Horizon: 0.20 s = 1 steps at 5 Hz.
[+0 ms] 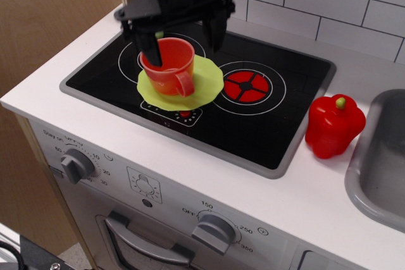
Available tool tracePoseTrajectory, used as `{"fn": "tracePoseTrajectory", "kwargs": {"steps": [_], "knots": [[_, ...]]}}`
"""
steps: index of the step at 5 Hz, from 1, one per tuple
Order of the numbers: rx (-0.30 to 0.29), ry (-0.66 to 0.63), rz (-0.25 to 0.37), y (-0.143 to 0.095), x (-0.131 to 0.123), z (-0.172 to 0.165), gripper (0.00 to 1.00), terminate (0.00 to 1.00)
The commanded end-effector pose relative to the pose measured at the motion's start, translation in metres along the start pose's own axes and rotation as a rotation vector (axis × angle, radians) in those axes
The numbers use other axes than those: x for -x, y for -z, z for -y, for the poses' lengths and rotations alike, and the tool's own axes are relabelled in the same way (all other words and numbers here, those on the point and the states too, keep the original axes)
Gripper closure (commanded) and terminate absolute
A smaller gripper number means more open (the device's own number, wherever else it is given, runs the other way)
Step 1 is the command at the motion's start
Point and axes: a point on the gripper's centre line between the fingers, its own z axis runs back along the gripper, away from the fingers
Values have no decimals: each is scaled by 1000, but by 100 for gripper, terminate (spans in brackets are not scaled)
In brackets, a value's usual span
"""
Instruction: Put cup on plate
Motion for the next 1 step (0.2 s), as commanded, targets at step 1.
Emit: {"fn": "tracePoseTrajectory", "kwargs": {"steps": [1], "knots": [[25,7,23,-10,-8,6,0,100]]}}
